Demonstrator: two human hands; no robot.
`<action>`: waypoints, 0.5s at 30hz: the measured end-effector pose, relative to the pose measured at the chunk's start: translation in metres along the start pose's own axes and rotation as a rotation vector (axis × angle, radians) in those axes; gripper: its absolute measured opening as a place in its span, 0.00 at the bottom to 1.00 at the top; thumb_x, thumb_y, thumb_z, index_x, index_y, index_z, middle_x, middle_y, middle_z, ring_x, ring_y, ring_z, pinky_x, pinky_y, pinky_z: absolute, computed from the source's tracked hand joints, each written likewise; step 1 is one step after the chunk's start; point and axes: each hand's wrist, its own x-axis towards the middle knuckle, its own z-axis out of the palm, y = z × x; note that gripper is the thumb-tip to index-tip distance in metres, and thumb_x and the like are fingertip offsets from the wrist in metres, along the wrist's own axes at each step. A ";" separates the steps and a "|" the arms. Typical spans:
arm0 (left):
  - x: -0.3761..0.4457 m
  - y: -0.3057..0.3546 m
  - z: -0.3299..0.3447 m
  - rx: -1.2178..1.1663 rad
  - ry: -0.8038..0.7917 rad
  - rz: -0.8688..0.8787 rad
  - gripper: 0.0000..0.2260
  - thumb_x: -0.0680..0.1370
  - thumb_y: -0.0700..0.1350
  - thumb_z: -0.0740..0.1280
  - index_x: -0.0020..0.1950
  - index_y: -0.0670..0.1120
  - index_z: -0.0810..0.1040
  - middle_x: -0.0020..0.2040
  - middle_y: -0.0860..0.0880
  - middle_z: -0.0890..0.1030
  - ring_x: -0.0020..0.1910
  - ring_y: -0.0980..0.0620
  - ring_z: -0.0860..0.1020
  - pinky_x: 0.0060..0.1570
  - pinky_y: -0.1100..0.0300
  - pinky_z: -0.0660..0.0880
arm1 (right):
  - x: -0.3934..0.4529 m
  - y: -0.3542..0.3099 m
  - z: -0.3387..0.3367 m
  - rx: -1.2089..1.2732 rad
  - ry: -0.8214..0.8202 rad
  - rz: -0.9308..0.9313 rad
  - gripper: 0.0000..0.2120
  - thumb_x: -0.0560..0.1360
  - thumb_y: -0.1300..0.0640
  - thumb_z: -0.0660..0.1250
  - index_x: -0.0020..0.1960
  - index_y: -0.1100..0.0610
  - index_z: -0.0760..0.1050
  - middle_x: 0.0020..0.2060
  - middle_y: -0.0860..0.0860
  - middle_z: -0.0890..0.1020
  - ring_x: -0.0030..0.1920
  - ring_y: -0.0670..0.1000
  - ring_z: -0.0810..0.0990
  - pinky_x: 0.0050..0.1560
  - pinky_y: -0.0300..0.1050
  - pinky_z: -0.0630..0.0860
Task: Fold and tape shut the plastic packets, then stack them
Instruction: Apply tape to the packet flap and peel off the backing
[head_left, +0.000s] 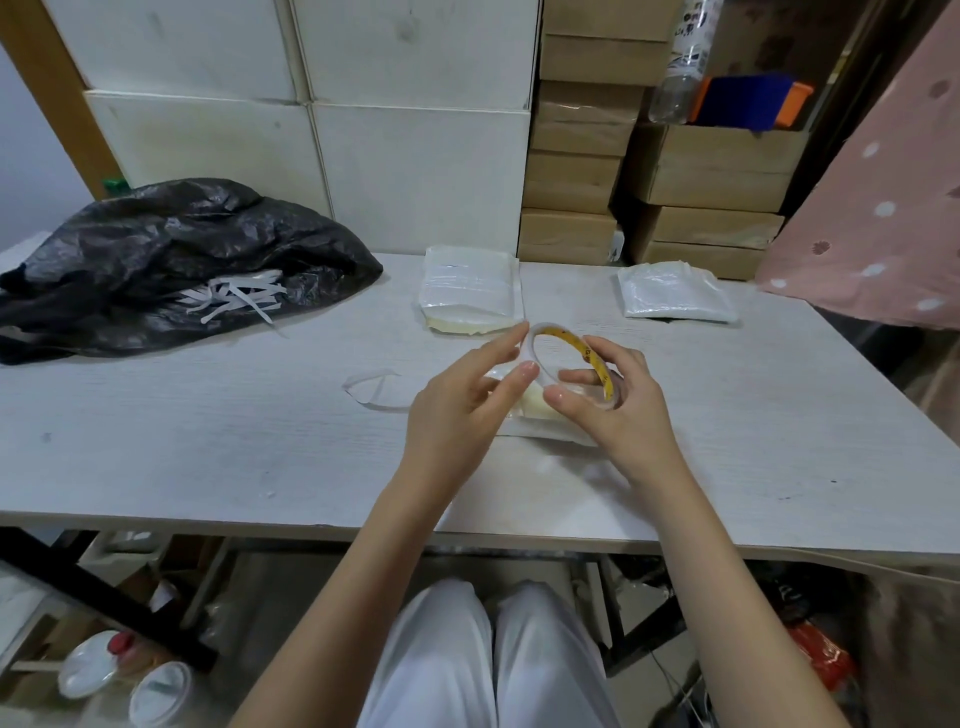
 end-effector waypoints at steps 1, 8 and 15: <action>0.000 -0.003 0.002 -0.062 0.044 -0.011 0.15 0.74 0.58 0.64 0.60 0.66 0.74 0.54 0.60 0.81 0.46 0.63 0.80 0.54 0.54 0.76 | 0.000 0.000 0.002 -0.016 0.019 -0.012 0.33 0.63 0.54 0.78 0.65 0.53 0.70 0.60 0.50 0.71 0.53 0.43 0.80 0.46 0.30 0.77; -0.004 -0.002 0.009 -0.289 0.229 -0.072 0.08 0.73 0.44 0.71 0.48 0.56 0.83 0.50 0.56 0.83 0.50 0.60 0.81 0.51 0.60 0.77 | 0.000 0.000 0.008 -0.063 0.056 -0.026 0.38 0.58 0.49 0.79 0.63 0.52 0.66 0.60 0.48 0.71 0.55 0.38 0.77 0.47 0.30 0.77; -0.003 0.001 0.010 -0.401 0.245 -0.136 0.06 0.72 0.40 0.72 0.47 0.48 0.84 0.48 0.50 0.84 0.45 0.60 0.81 0.43 0.71 0.75 | -0.003 -0.004 0.002 -0.002 -0.032 0.003 0.44 0.54 0.54 0.81 0.65 0.52 0.62 0.52 0.39 0.75 0.52 0.36 0.79 0.50 0.38 0.79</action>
